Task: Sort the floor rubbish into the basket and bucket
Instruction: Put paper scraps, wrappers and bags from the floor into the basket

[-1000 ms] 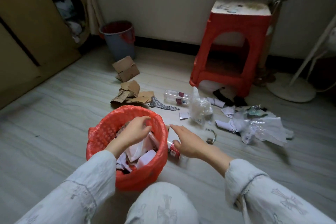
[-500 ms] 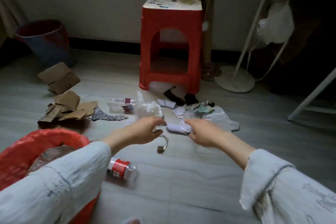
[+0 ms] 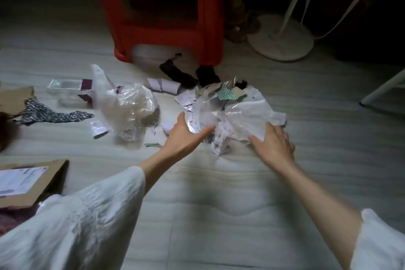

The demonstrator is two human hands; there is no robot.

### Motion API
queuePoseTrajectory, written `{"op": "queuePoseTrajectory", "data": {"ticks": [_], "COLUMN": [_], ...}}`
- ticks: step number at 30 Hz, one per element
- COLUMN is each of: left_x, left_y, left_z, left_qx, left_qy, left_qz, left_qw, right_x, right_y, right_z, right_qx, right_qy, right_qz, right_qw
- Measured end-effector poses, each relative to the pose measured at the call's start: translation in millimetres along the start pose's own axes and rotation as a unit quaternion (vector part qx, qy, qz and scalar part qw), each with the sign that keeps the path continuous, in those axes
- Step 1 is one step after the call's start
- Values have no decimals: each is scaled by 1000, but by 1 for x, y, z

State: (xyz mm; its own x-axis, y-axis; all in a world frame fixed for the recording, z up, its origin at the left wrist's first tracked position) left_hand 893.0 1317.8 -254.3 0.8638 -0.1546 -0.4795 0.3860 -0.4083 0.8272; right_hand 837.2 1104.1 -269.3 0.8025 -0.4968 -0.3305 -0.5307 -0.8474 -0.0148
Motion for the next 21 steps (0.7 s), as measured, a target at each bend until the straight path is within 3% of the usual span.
{"op": "queuePoseTrajectory", "data": {"ticks": [3, 5, 8, 11, 14, 18, 21], "left_x": [17, 22, 12, -11, -39, -78, -96], "left_y": [2, 0, -3, -11, -23, -48, -63], "left_z": [8, 8, -5, -29, -53, -61, -56], "left_qx": [38, 64, 47, 41, 89, 110, 135], "left_qy": [41, 58, 46, 32, 25, 2, 0], "left_qz": [46, 64, 70, 65, 68, 48, 39], "left_qw": [997, 994, 995, 997, 993, 993, 990], "right_x": [5, 6, 0, -20, -55, -109, -136], "right_y": [-7, -12, -17, -22, -29, -38, -40], "right_z": [2, 5, 14, 21, 35, 63, 80], "right_qx": [-39, -36, 64, 148, 186, 273, 270], "right_qy": [80, 82, 3, -28, -52, -153, -189], "right_qz": [-16, -27, -7, 10, -12, -49, -60], "right_qw": [996, 996, 998, 989, 981, 948, 942]}}
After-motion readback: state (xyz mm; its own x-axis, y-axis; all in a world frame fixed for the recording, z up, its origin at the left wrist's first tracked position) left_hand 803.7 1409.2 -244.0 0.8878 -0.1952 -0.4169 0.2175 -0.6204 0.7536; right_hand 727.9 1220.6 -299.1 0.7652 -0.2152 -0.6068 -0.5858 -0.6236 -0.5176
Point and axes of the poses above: each hand's wrist, its own x-axis towards the middle knuckle, its own z-axis out of the palm, y = z × x, the point moved 3 cm from there along x, towards the middle knuckle, and after that the axes turned 14 degrees about -x, right-handed, at the moved point
